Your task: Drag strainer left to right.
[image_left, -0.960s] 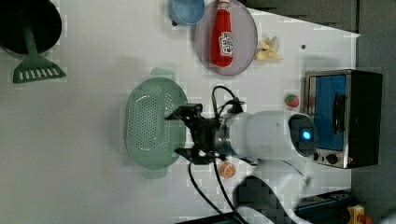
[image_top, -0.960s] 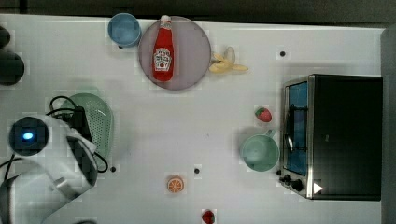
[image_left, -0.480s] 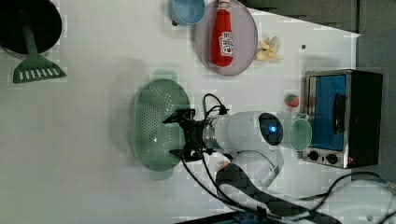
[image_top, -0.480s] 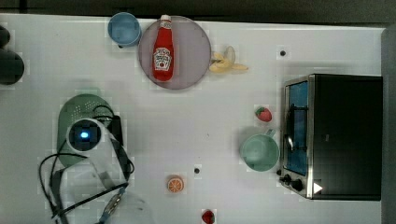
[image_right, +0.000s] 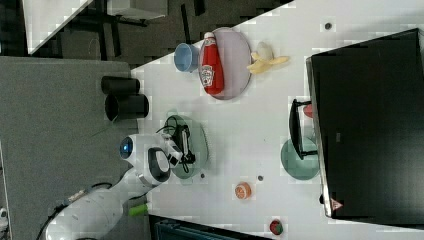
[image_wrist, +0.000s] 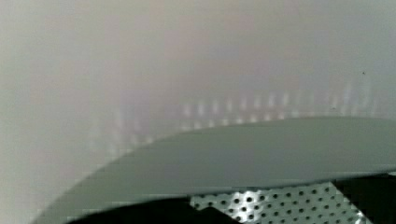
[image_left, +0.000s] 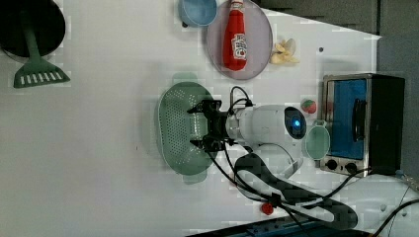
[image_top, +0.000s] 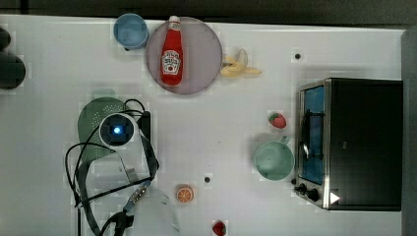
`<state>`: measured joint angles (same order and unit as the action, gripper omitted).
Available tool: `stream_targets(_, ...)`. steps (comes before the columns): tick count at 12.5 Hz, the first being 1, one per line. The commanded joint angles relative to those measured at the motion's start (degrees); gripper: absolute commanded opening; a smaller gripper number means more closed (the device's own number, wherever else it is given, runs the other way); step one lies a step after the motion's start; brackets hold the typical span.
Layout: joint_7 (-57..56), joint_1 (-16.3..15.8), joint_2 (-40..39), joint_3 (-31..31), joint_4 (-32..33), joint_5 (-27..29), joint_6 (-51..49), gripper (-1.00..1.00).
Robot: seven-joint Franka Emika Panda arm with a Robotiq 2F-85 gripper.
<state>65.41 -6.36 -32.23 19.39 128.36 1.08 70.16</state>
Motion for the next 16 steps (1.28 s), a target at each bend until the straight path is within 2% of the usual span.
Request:
stream_targets(1,2.4,-3.6,1.4,-0.6,-0.3,0.3,0.6,1.0)
stream_targets(11,-0.2,-3.1,3.7,-9.1,1.8,0.3,0.4,1.0)
stream_targets(16,-5.6,-1.5,6.0,-12.6,5.2,0.3,-0.3,1.0)
